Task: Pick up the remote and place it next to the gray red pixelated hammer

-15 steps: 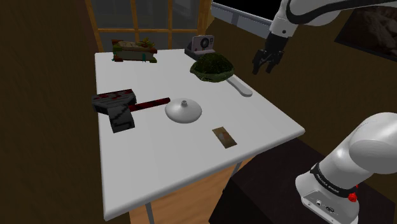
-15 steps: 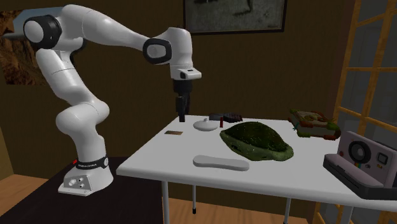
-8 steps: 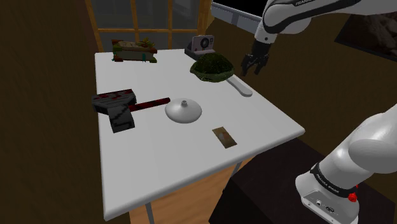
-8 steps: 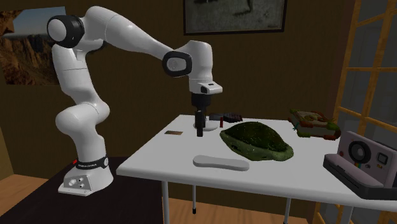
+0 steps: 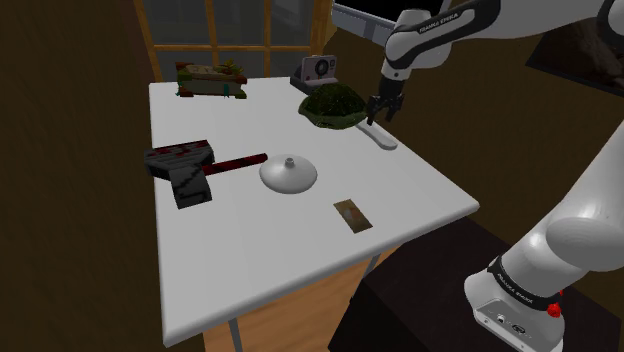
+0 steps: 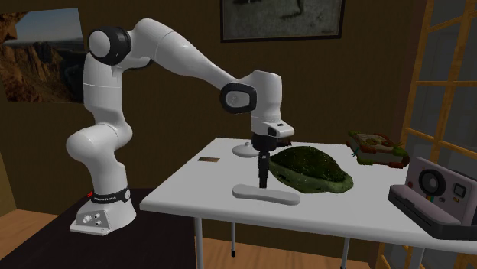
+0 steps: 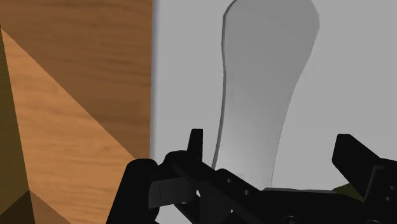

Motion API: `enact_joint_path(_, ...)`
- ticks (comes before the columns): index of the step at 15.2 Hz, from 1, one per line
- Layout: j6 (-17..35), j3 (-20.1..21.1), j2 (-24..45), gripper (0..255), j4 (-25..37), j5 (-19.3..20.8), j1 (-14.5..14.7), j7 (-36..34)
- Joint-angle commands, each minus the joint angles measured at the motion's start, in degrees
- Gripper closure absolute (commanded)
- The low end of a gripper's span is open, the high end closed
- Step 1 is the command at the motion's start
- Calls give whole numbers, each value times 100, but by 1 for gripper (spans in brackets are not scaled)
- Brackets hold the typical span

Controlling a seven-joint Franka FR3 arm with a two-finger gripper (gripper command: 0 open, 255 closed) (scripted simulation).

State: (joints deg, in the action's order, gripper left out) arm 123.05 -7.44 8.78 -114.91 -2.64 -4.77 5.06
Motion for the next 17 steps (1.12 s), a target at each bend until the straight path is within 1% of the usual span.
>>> enact_joint_path(1, 106, -10, 233, 0, 117, -21, -26, 52)
enact_joint_path(8, 559, 2, 486, 0, -86, -76, -29, 89)
enact_joint_path(15, 559, -4, 486, 0, -86, -78, -23, 90)
enact_joint_path(16, 566, -4, 486, 255, -93, -78, -24, 91)
enact_joint_path(17, 562, -4, 505, 255, -71, -81, -26, 94)
